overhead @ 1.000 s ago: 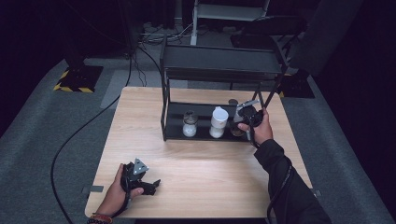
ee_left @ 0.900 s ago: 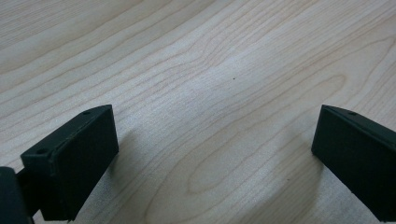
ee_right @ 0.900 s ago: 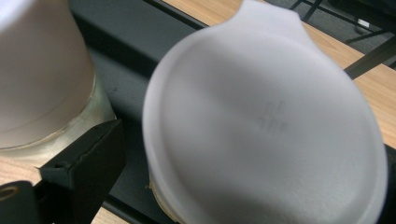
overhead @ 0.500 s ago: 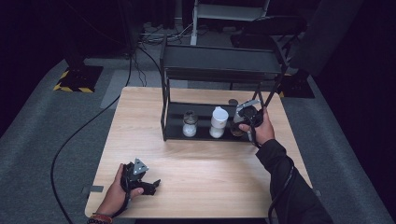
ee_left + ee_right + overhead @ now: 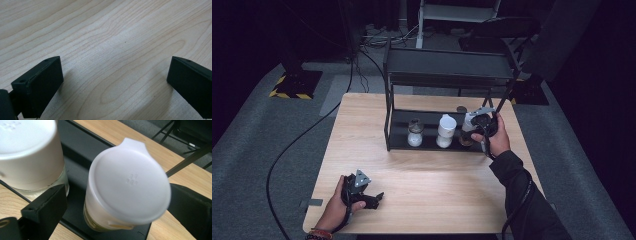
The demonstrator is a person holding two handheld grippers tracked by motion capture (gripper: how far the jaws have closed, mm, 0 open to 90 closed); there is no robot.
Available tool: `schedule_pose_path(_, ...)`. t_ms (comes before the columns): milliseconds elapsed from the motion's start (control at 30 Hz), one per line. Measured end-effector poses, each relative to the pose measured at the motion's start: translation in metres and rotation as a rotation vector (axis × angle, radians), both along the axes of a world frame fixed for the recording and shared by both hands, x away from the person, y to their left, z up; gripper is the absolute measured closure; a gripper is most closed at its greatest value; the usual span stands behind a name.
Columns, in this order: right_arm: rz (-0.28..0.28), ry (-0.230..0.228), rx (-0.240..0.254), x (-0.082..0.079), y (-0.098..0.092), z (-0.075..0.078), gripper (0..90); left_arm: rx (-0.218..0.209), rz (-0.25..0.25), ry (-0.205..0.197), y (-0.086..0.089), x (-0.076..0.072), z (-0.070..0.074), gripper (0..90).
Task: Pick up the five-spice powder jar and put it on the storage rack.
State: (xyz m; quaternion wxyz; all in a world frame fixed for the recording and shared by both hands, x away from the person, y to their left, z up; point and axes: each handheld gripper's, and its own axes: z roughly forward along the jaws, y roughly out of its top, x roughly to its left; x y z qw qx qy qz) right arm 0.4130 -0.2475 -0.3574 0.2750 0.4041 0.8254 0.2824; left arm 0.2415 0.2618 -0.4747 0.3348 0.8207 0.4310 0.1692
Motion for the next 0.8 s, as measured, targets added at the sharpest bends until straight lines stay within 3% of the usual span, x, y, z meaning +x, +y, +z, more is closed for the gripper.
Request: schedule_pose_path(800, 0.019, -0.073, 0.064, -0.036, -0.020, 0.004, 3.6, 0.000, 0.000, 0.000, 0.000, 0.000, 0.000, 0.5)
